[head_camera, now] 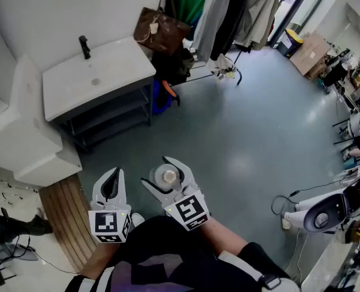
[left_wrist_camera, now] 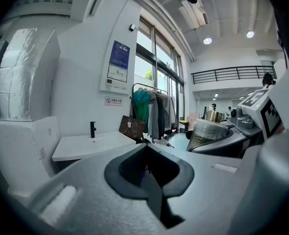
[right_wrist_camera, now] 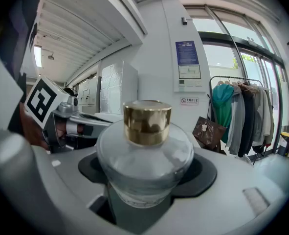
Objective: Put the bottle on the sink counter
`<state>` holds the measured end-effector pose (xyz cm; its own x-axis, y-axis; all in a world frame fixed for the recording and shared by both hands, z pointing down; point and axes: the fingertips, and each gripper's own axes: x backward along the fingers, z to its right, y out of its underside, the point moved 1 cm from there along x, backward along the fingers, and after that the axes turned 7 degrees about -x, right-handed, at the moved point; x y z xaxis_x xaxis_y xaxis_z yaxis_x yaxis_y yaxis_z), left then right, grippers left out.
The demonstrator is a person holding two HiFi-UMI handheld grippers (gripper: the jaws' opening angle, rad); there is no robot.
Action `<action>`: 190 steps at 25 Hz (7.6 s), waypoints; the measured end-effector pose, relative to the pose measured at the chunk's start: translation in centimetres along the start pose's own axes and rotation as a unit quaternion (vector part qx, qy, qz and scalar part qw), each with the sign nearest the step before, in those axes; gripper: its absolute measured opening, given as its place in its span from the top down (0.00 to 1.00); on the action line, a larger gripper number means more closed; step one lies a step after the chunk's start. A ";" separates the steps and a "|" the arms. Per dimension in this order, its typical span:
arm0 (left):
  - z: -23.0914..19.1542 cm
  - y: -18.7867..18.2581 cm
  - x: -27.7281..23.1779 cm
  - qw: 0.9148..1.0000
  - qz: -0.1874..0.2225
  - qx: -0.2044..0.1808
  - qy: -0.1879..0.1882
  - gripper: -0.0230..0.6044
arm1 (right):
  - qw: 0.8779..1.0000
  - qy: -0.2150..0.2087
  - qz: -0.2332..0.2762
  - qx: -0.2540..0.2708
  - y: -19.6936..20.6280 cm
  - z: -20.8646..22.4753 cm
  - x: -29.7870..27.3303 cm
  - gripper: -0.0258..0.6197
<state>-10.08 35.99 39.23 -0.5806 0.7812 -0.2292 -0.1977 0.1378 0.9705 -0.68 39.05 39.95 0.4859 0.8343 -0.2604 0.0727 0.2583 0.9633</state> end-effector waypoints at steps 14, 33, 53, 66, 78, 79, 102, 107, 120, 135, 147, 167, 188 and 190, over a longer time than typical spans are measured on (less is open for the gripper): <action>-0.9 0.1 1.5 1.000 0.005 0.002 0.015 0.97 | 1.000 0.005 0.015 -0.011 -1.6 -2.2 0.1 0.42; -7.4 2.7 6.2 1.000 0.010 0.023 0.007 0.97 | 0.999 0.021 0.019 -0.017 -2.9 -7.6 -4.0 0.43; -11.9 2.0 -1.5 0.999 -0.011 0.026 -0.042 0.97 | 1.000 -0.023 0.013 0.001 -4.2 -1.5 -12.3 0.43; -12.5 -0.5 -10.7 0.997 -0.032 0.014 -0.069 0.97 | 0.999 -0.048 0.018 -0.007 -5.4 7.4 -16.7 0.43; -10.4 -2.0 -16.8 0.996 -0.040 0.006 -0.074 0.97 | 0.998 -0.067 0.014 -0.005 -5.5 13.7 -16.9 0.43; -10.2 -2.1 -17.1 0.996 -0.042 0.005 -0.073 0.97 | 0.998 -0.067 0.014 -0.006 -5.5 14.1 -17.0 0.43; -13.7 -2.0 -25.9 0.999 -0.046 0.000 -0.006 0.97 | 0.999 -0.014 0.005 -0.034 -6.1 19.4 -23.6 0.43; -16.9 -2.0 -28.1 0.999 -0.043 0.004 -0.002 0.97 | 0.999 -0.008 0.004 -0.033 -6.9 20.0 -27.0 0.43; -25.1 -3.4 -32.8 1.000 -0.012 0.017 0.008 0.97 | 1.000 0.016 -0.004 -0.013 -10.2 21.2 -35.5 0.43; -30.7 -3.6 -34.6 0.999 0.001 0.032 -0.009 0.97 | 1.000 0.013 -0.006 -0.004 -11.7 21.4 -41.9 0.43; -34.2 -3.0 -41.9 0.998 -0.032 0.040 -0.039 0.97 | 0.999 -0.018 -0.025 -0.008 -11.2 26.9 -48.7 0.43; -38.0 -0.5 -56.7 0.990 -0.104 0.075 -0.060 0.97 | 0.997 -0.047 -0.058 -0.026 -9.7 37.8 -61.3 0.43; -41.5 2.1 -65.9 0.982 -0.142 0.076 -0.094 0.97 | 0.994 -0.045 -0.096 -0.030 -7.2 45.4 -70.2 0.43; -41.8 2.6 -66.6 0.981 -0.146 0.077 -0.098 0.97 | 0.994 -0.045 -0.099 -0.026 -6.9 46.0 -70.8 0.43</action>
<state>-4.91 -41.12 53.89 -0.3520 0.7947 -0.4944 -0.2017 0.4514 0.8692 4.43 -44.22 54.75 0.5426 0.7182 -0.4357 0.1315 0.4396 0.8885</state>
